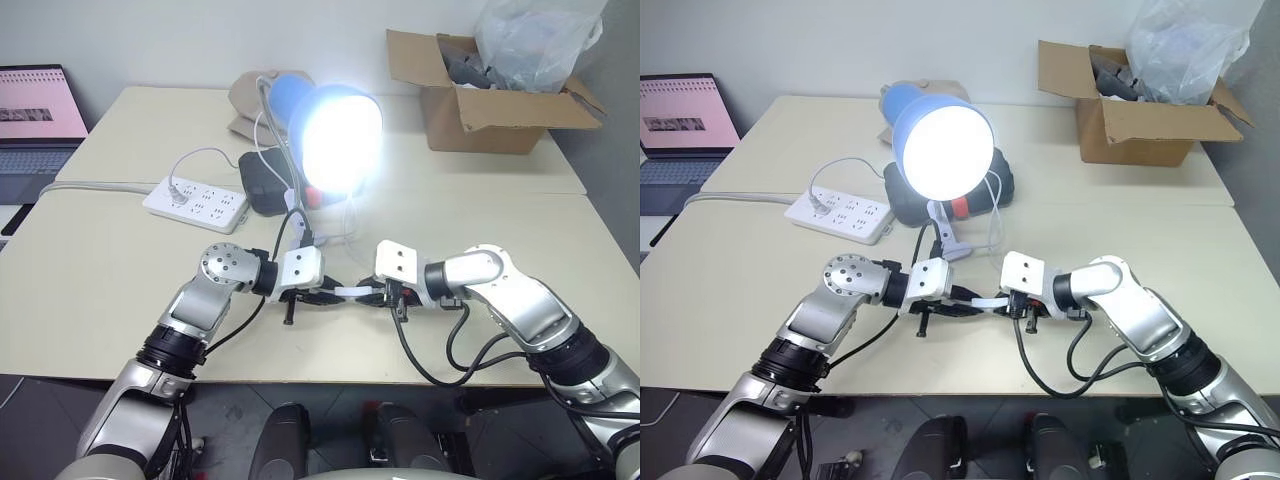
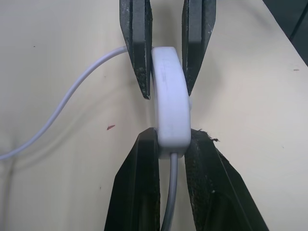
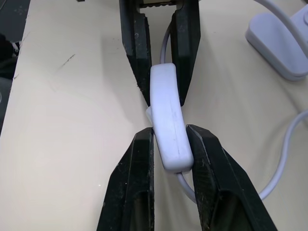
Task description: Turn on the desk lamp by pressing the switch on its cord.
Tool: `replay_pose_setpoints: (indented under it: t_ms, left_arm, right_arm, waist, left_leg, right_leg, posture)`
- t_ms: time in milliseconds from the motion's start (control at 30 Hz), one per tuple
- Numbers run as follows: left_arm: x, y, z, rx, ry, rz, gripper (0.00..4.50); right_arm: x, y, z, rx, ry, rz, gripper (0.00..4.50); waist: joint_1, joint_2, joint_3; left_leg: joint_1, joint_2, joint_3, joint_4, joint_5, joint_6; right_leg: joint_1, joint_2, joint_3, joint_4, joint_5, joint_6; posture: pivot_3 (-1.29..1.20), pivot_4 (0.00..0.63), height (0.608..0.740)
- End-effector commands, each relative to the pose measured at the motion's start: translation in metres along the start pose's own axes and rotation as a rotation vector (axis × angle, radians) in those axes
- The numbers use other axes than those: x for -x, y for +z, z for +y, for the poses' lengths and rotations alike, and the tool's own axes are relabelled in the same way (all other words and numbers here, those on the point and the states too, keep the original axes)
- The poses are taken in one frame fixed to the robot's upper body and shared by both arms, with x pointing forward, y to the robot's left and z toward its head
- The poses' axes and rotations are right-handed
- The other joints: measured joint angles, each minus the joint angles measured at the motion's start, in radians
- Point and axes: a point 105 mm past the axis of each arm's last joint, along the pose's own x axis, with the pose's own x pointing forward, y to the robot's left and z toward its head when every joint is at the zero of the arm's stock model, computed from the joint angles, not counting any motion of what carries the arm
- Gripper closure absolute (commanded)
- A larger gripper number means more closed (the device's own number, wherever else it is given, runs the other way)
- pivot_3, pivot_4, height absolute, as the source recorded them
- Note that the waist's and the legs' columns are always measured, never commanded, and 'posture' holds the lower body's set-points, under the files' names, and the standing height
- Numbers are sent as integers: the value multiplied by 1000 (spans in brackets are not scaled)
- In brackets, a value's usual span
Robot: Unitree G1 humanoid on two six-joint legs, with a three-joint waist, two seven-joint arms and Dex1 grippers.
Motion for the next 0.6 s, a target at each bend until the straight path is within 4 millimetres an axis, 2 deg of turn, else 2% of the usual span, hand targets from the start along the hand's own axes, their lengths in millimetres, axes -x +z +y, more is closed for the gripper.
replay_pose_setpoints:
  t_ms: [33, 333, 367, 600]
  left_arm:
    - [1, 15, 4, -50, 22, -39, 4097]
    - [1, 15, 4, -54, 22, -38, 4096]
    - [1, 15, 4, -55, 21, -38, 4096]
    - [1, 13, 2, -60, 12, -23, 4097]
  right_arm:
    - [4, 10, -7, 53, -26, -20, 3931]
    - [5, 18, -6, 32, -17, -78, 3979]
    - [5, 19, -6, 26, -14, -87, 3271]
    - [11, 27, -8, 15, -19, -134, 1653]
  waist:
    - [0, 0, 0]
    - [0, 0, 0]
    - [0, 0, 0]
    - [0, 0, 0]
  left_leg:
    - [0, 0, 0, 0, 0, 0]
    - [0, 0, 0, 0, 0, 0]
    - [0, 0, 0, 0, 0, 0]
    - [0, 0, 0, 0, 0, 0]
  right_leg:
    - [0, 0, 0, 0, 0, 0]
    - [0, 0, 0, 0, 0, 0]
    - [0, 0, 0, 0, 0, 0]
    - [0, 0, 0, 0, 0, 0]
  posture:
    - [0, 150, 740]
    - [0, 150, 740]
    - [0, 150, 740]
    - [0, 150, 740]
